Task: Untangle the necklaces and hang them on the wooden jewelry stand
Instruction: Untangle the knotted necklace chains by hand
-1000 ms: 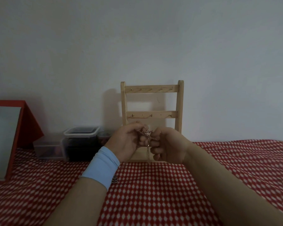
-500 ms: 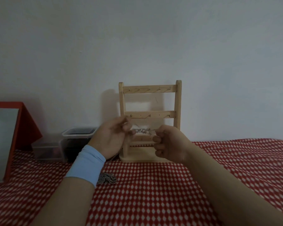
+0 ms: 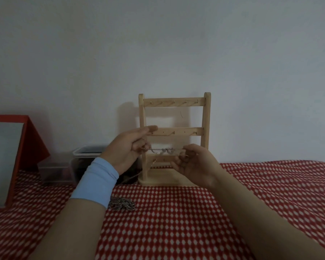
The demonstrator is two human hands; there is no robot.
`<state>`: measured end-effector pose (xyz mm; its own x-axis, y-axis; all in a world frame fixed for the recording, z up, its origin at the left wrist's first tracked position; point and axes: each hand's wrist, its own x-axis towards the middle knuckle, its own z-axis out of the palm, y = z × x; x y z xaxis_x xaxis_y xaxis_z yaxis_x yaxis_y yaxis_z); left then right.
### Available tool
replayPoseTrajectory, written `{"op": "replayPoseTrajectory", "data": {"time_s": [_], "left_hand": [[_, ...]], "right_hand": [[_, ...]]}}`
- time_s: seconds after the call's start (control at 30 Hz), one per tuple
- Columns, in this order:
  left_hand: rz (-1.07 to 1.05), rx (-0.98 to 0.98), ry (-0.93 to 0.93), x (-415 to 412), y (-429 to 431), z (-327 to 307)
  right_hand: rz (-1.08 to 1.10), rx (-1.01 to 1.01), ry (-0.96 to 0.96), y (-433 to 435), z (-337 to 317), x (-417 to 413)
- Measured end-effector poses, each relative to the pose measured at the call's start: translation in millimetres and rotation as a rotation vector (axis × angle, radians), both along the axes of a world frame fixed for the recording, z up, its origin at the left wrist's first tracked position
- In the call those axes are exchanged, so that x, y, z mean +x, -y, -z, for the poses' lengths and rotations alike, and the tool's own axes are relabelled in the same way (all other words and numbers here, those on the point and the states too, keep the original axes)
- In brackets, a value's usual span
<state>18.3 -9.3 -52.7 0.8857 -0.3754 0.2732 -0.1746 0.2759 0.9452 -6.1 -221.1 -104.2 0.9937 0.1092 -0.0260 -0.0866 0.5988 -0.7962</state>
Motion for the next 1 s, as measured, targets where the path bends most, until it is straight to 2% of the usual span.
{"op": "replayPoseTrajectory", "data": {"time_s": [0.1,0.17,0.2,0.27,0.37,0.43,0.5,0.57,0.67,0.73,0.87,0.93,1.0], "left_hand": [[0.065,-0.231,0.003,-6,8,-4],[0.116,-0.381,-0.013,-6,11,-6],[0.127,-0.392,-0.007,-7,11,-7],[0.076,-0.266,0.042,-7,11,-6],[-0.088,-0.01,0.131,-5,14,0],[-0.15,-0.004,0.139,-5,16,3],[-0.186,-0.049,0.119,-5,15,2],[-0.233,0.016,0.117,-4,9,1],[-0.324,0.408,0.171,-4,-2,0],[-0.291,0.599,0.112,-4,3,4],[-0.21,0.734,-0.111,-5,26,15],[-0.168,0.839,-0.065,0,32,19],[-0.065,0.915,0.107,-2,28,22]], "right_hand": [[-0.033,0.036,0.006,-5,-1,-1],[-0.093,-0.017,0.035,-5,0,-2],[-0.124,-0.079,0.062,-5,1,-2],[-0.137,-0.194,0.095,-6,2,-2],[-0.02,-0.343,0.071,-6,5,2],[0.012,-0.388,0.057,-5,7,3],[-0.022,-0.338,0.05,-3,8,4],[-0.087,-0.161,0.048,-2,7,4],[-0.117,0.009,0.079,0,2,2],[-0.122,-0.012,0.111,-2,-2,0],[-0.075,-0.075,0.114,-8,-6,-3],[-0.057,-0.063,0.115,-9,-8,-3],[-0.061,-0.038,0.126,-9,-9,-3]]}}
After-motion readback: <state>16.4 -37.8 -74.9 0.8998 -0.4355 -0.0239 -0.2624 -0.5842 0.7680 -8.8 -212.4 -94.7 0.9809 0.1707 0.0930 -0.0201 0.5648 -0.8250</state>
